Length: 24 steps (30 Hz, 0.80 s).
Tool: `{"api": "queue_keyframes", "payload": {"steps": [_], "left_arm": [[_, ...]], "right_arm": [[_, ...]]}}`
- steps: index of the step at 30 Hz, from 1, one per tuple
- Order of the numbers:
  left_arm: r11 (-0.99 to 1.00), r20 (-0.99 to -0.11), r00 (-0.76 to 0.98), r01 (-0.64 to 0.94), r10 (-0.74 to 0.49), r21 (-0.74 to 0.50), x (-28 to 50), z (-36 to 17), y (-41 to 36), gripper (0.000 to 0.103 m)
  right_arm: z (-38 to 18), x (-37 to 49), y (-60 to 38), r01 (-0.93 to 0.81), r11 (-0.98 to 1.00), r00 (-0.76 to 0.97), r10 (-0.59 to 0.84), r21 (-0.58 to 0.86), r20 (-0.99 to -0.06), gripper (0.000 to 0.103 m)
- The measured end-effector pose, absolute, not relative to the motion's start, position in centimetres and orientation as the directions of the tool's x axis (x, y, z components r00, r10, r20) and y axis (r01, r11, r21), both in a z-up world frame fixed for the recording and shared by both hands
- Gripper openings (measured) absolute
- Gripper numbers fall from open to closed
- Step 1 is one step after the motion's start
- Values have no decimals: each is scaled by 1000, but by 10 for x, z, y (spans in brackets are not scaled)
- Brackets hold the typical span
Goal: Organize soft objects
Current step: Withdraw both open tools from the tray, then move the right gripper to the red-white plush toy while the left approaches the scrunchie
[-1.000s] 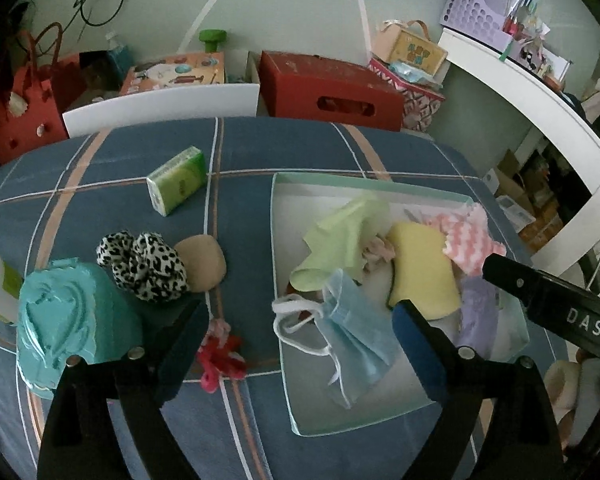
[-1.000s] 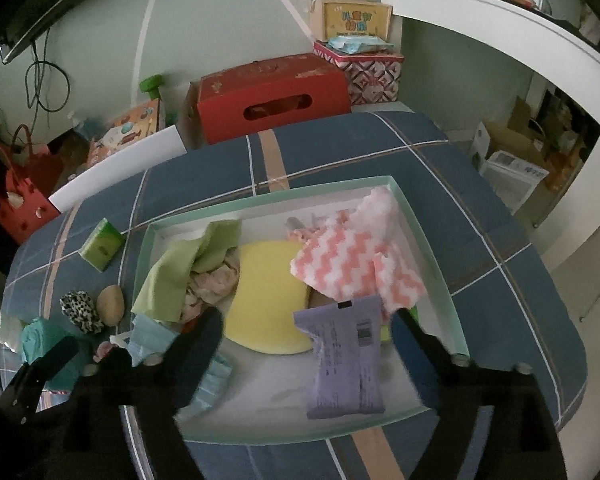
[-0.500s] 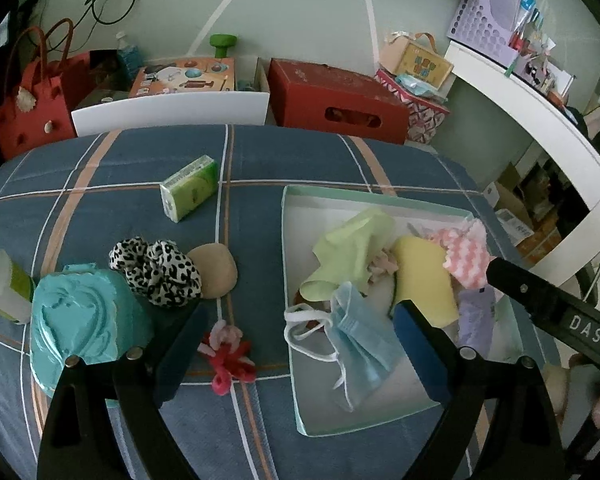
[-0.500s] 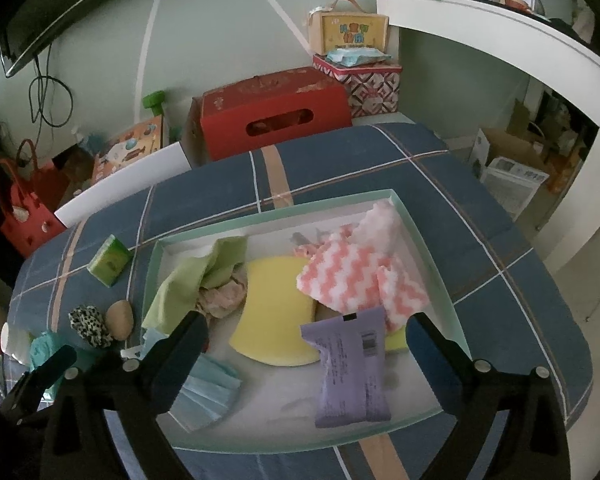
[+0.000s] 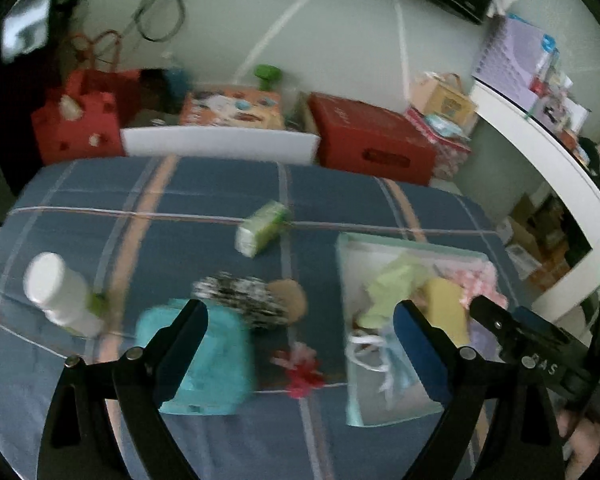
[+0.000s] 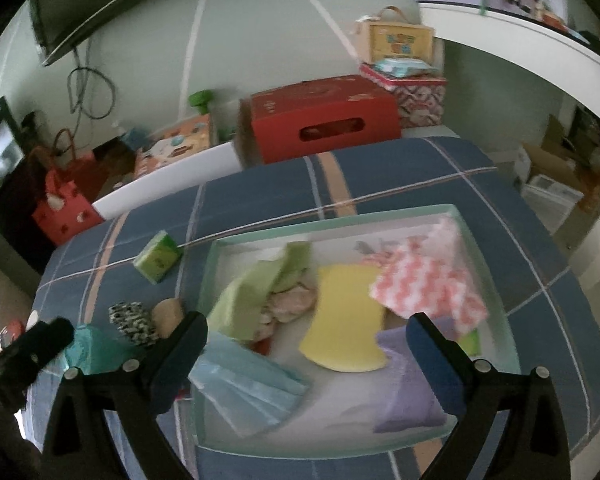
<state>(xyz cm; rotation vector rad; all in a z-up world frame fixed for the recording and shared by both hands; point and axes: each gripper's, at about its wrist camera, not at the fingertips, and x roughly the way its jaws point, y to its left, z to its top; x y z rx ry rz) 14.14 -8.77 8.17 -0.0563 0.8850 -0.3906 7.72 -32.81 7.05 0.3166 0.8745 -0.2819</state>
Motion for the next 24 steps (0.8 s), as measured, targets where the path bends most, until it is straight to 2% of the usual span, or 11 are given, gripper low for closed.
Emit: {"api": "queue_keyframes", "payload": {"steps": [4,10,16,18,22,24], "left_arm": [[959,-746,606,223,-276,-173,151,85,-58,94],[967,-787,562,120,-254,-226,166,68,-26,94],[965,-806,533,90,-257,-248,170,58,-18,94],[961,-807,526,87,-268,-262,172,56,-17,94],[959,-814,513,76,-273,-274,176,52,-13,94],[959,-817,507,73,-274,-275,177,50,-12,94]], "right_arm": [[71,85,-309,318,934,626,-76,165,-776,101],[70,102,-271,202,963,636,9,178,-771,101],[63,111,-233,85,981,623,83,173,-778,100],[59,112,-225,62,984,614,96,169,-783,92],[47,117,-217,33,983,583,129,182,-802,85],[42,119,-214,18,982,568,144,188,-810,76]]}}
